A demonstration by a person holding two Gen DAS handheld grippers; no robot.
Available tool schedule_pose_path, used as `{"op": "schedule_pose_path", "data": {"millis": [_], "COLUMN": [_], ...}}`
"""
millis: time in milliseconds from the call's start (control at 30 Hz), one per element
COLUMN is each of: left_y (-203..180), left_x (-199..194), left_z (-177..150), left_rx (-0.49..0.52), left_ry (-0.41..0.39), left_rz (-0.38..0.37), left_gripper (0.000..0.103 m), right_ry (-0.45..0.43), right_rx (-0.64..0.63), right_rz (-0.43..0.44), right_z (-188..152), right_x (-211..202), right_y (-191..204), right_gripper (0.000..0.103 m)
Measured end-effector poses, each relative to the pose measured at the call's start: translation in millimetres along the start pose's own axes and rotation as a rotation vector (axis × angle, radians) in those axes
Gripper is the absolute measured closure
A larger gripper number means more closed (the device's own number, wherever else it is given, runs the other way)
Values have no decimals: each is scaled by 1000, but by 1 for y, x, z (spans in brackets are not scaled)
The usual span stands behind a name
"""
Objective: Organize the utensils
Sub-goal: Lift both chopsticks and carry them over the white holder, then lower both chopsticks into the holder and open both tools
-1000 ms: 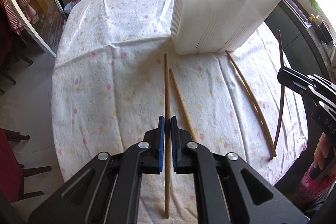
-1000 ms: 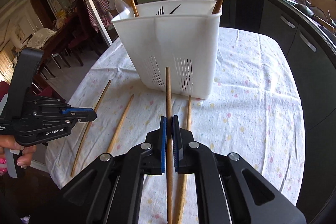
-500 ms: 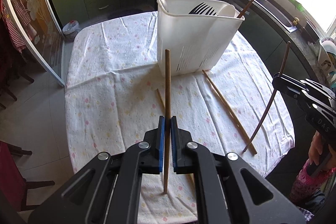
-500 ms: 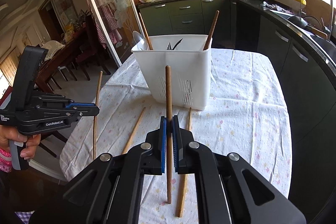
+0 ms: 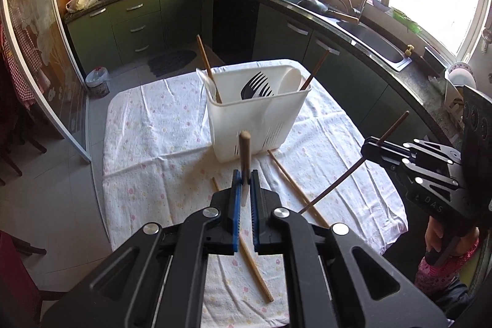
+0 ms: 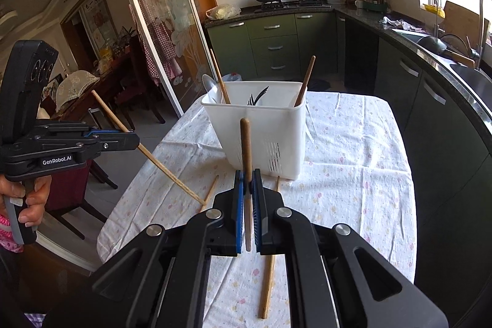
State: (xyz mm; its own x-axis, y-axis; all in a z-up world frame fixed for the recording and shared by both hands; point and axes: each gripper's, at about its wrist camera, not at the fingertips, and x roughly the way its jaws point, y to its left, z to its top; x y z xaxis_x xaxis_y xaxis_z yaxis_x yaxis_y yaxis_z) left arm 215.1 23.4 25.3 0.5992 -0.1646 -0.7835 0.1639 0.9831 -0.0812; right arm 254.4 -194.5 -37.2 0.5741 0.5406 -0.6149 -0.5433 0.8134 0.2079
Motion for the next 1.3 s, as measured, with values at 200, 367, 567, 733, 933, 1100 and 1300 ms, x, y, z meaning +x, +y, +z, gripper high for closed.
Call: {"op": "schedule_pose_path", "data": {"millis": [200,367,567,733,933,1100,1300], "left_y": [-15,-24,-26,-24,-15,-5,4], "left_x": [-28,-48,-60,-49,0,42,77], "left_z": [40,74,110,129,132,123,112], "left_rx": [24,35,13,-3,-23,-29,-30], "left_ry": [-91,-163,-252,-288,-214,-136,-69], "left_rz": [0,13,21,37,53,67,80], "left_gripper": [97,97,97,97,97,97,97], "right_ry": [-49,-103,-203,-312,-296,-243,-171], "right_rx": [-40,-78,-83,-62,-31,-23,-31], "right_rz": [-4,-23,-42,-86,-127,-139,-149], "right_z": [32,67,117,154,175,169,157], "right_x": [-23,-44,-69,-76,-30,22,70], "right_y": [12,22,31,29,12,-6,-18], "right_gripper": [97,97,97,97,97,97,97]}}
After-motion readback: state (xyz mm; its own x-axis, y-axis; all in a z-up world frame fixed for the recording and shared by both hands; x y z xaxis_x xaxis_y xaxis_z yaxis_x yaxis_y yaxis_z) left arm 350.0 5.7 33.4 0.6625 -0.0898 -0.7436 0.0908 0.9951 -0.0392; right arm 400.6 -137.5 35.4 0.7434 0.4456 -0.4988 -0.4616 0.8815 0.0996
